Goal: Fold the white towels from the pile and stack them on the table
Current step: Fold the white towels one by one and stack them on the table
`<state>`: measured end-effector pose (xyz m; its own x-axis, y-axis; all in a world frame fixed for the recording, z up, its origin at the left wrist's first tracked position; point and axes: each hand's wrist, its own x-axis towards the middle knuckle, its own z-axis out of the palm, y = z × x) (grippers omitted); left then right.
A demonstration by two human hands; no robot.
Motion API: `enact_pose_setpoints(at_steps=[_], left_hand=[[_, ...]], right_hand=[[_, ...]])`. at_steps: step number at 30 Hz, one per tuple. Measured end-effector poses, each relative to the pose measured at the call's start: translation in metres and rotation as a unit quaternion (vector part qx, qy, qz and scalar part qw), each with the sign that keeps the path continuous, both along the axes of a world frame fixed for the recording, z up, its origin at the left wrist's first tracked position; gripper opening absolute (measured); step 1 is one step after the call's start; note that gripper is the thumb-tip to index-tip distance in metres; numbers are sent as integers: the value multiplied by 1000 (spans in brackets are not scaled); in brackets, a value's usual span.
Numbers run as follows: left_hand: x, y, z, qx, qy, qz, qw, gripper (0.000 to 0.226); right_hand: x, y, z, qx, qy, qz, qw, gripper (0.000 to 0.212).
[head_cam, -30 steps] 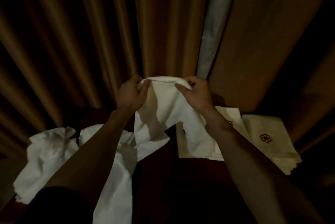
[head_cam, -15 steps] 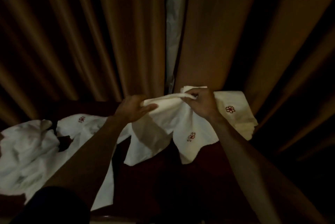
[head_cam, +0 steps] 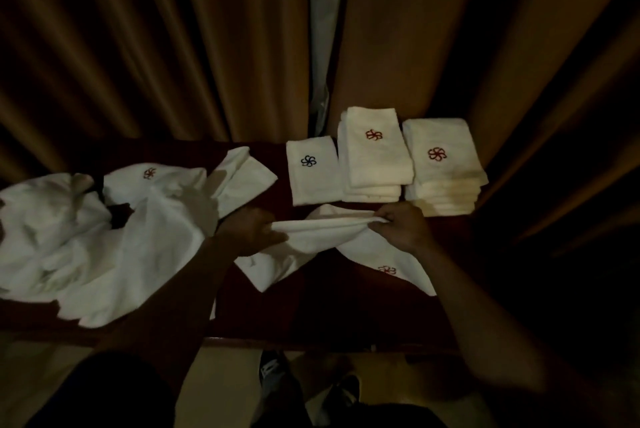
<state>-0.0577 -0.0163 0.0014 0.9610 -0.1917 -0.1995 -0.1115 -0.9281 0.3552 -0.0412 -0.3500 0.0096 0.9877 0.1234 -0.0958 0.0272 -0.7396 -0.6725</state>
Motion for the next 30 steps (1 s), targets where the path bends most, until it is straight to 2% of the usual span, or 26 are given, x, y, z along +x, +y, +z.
enact_pose_setpoints(at_steps=[2,6,8,12,14,16,18,20,21,24,26,30], left_hand=[[-10,1,-12,45,24,6,999,42],[-36,2,-38,109,114,2,987,77],[-48,1,-51,128,135,6,983,72],[-63,-3,-66,161,112,10,980,58],[-68,0,-70,177,114,12,978,62],[-73,4,-73,202,155,-9,967,76],[-76,9,-72,180,231,16,956,97],[-75,16,-71,103,302,91,943,109],[-74,20,-72,88,304,106,943,102],[-65,27,-79,159,183,77,967,70],[-62,25,-80,175,131,55,974,52],[-58,14,-91,144,75,-20,987,37]], right_hand=[[-11,-8,-12,-21,24,3,999,7],[-39,-24,-31,-62,98,23,993,7],[-55,-28,-38,-83,128,42,987,8],[-81,-23,-50,-73,159,54,983,15],[-89,-19,-54,-80,179,69,978,20],[-97,-16,-55,-78,205,72,973,21],[-106,-13,-54,-85,216,76,970,23],[-115,-10,-56,-98,208,64,971,27],[-120,-8,-58,-100,201,54,973,27],[-129,-2,-69,-96,175,15,980,29],[-135,2,-79,-92,161,-16,983,32],[-136,7,-93,-91,148,-19,985,61]])
